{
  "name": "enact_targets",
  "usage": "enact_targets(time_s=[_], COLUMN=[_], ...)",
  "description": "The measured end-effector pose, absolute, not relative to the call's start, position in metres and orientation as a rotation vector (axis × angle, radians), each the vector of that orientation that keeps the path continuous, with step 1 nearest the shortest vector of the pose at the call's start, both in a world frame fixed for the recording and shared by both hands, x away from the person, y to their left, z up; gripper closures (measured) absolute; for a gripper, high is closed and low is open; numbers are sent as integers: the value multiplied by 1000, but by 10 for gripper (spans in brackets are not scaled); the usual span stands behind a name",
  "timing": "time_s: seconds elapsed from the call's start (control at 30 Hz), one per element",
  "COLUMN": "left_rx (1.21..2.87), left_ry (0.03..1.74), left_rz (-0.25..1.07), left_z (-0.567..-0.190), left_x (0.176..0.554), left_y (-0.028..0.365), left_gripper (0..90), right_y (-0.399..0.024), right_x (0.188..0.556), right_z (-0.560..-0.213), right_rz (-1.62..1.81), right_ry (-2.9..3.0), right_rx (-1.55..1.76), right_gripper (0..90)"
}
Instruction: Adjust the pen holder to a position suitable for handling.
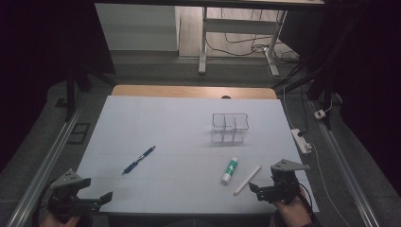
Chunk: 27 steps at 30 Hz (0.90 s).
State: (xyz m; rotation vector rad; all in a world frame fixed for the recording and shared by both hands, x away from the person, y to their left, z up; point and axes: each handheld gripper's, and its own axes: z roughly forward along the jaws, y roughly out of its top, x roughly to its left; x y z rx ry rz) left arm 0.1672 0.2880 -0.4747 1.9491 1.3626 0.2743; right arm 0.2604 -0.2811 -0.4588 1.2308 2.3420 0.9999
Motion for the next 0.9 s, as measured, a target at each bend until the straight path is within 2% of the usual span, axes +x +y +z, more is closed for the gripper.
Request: enact_targets(time_s=[0.33,0.63,0.9], left_rx=[1982,1970,2015], left_ry=[1360,1411,1383], left_rz=[289,353,332], left_z=[-475,-473,-475], left_x=[167,165,166], left_y=[284,286,282], left_gripper=[24,0,10], right_y=[-280,-283,-283], right_x=[261,262,262], right_z=[-459,-459,-458], right_rz=[995,1020,1030], right_ry=[2364,2362,2357], right_rx=[1219,1242,1242], right_gripper=[0,0,0])
